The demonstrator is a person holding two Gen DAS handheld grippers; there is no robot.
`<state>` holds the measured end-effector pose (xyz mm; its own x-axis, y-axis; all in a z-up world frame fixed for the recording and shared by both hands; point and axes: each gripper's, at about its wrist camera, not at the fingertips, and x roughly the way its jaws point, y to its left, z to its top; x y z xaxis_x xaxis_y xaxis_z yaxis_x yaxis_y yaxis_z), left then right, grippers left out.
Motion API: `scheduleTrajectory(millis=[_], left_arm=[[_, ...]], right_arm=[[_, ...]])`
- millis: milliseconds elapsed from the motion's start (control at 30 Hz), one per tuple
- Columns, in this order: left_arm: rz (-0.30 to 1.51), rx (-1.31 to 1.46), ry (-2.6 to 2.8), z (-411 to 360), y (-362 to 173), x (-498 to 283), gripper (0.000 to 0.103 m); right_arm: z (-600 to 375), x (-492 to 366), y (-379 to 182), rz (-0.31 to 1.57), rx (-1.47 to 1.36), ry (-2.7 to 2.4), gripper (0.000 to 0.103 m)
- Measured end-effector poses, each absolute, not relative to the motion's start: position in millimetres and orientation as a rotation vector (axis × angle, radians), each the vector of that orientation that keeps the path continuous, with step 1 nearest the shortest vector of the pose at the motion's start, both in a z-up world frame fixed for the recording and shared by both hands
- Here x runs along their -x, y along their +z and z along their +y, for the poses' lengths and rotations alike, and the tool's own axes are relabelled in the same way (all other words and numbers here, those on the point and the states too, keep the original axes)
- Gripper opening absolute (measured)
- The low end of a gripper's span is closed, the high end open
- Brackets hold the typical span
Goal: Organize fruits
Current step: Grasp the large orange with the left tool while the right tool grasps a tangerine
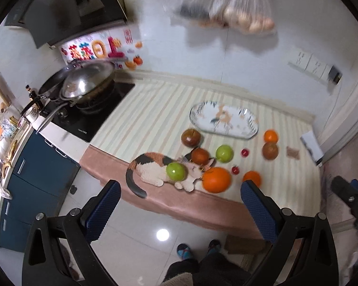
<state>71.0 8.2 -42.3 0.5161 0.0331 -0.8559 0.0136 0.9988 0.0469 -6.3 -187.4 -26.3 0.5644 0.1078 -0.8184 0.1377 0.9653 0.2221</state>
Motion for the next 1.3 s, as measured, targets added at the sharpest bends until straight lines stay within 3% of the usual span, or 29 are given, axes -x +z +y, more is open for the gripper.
scheduleTrajectory(millis=[667, 933, 1033, 1067, 1300], left_arm=[[1.58, -0.044, -0.143, -49, -266, -210, 0.101], [1.677, -0.069, -0.124, -70, -321, -230, 0.1], [1.651, -0.059, -0.106, -68, -326, -235, 0.092], [1.634, -0.024, -0.123, -67, -325, -236, 0.084], [1.612, -0.012, -0.128, -64, -321, -228, 0.083]], right_arm=[[-242, -125, -287, 1.397, -0.493, -0.042, 0.101], [-244, -144, -328, 1.489, -0.533, -0.017, 0.101], [-239, -150, -333, 1.508, -0.525, -0.005, 0.101], [-238, -152, -335, 1.513, -0.524, -0.001, 0.101], [-225, -166, -347, 1.532, -0.506, 0.037, 0.095]])
